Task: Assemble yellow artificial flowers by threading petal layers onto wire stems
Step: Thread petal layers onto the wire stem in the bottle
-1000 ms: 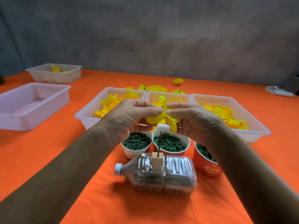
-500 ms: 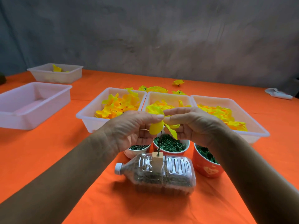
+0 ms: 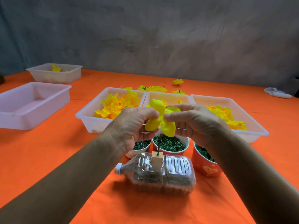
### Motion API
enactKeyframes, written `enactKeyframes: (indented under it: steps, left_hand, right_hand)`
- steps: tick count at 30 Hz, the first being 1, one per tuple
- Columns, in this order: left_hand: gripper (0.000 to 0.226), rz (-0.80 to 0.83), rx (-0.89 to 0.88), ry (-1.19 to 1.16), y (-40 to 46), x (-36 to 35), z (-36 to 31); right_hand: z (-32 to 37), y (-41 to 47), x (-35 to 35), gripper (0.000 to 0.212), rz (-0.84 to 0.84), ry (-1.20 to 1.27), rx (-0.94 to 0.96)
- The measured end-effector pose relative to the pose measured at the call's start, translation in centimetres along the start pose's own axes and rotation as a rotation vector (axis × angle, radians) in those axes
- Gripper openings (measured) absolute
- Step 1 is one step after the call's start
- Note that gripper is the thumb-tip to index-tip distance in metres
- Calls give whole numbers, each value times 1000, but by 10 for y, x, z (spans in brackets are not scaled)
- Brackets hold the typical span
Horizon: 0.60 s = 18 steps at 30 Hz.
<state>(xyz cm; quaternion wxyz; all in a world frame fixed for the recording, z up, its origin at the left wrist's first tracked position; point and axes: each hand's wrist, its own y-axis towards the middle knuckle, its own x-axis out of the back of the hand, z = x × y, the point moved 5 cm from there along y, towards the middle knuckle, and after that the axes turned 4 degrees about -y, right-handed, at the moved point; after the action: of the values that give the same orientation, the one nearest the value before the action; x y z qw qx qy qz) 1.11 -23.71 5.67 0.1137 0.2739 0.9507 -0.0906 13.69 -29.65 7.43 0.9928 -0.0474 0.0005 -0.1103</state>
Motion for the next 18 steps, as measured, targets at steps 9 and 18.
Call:
enactKeyframes:
  steps: [9,18]
  left_hand:
    - [5,27,40,57,-1,1,3]
    - [8,152,221,-91,1,-4,-10]
  right_hand:
    - [-1,-5,-2,42,7,-52,-6]
    - [10,3,-7,7,66,95,-85]
